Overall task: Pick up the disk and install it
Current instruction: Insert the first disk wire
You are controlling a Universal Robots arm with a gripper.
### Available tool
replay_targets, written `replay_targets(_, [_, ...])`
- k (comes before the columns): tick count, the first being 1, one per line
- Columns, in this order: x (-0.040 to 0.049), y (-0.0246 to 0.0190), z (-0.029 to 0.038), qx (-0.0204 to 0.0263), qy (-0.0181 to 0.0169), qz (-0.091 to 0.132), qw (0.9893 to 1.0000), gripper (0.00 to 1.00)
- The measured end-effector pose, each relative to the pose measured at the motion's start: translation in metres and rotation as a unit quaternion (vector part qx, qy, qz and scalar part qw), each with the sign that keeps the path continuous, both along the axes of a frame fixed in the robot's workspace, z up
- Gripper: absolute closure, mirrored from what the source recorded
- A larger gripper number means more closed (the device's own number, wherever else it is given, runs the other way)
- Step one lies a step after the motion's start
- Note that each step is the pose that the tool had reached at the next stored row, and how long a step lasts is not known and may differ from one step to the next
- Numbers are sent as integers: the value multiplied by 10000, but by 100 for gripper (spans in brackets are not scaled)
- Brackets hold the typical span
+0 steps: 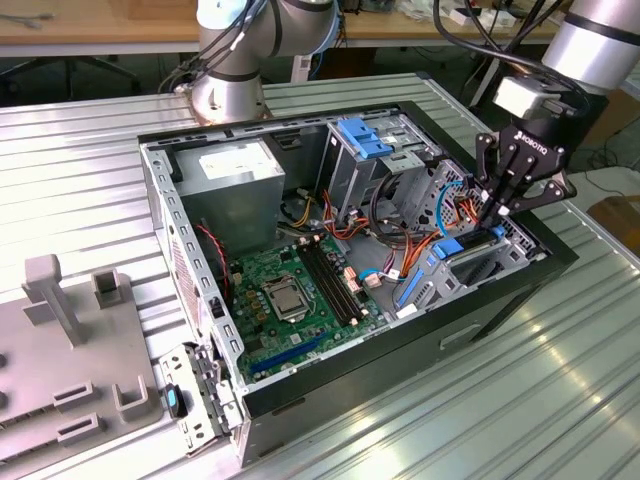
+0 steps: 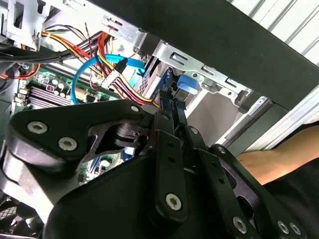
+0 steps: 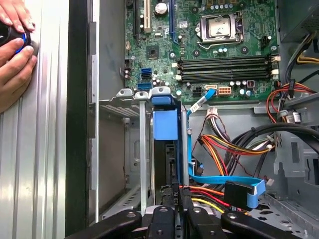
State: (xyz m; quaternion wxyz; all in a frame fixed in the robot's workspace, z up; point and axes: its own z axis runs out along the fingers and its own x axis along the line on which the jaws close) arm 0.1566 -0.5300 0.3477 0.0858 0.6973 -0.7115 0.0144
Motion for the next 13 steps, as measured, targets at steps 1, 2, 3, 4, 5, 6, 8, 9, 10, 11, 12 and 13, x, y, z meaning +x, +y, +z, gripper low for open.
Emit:
replay_targets(1, [-1, -8, 0, 0, 0, 0, 10000, 84])
replay_targets(2, [-1, -15, 1, -1, 0, 0, 10000, 84])
replay_targets(3, [-11, -33, -1, 0, 0, -1, 10000, 84])
replay_targets(4, [-19, -54, -4, 1, 0, 0, 10000, 84])
replay_targets(5, [-19, -58, -19, 0, 0, 1, 10000, 84])
replay_targets(6, [-19, -58, -24, 2, 0, 1, 10000, 84])
replay_targets(8, [-19, -58, -11, 1, 0, 1, 10000, 84])
replay_targets(9, [-19, -58, -9, 0, 0, 1, 10000, 84])
replay_targets(10, [-19, -58, -8, 2, 0, 1, 10000, 84])
replay_targets(11, [-19, -58, -5, 0, 0, 1, 10000, 84])
replay_targets(12, [-19, -58, -5, 0, 0, 1, 10000, 84])
replay_targets(13, [-19, -58, -2, 0, 0, 1, 10000, 84])
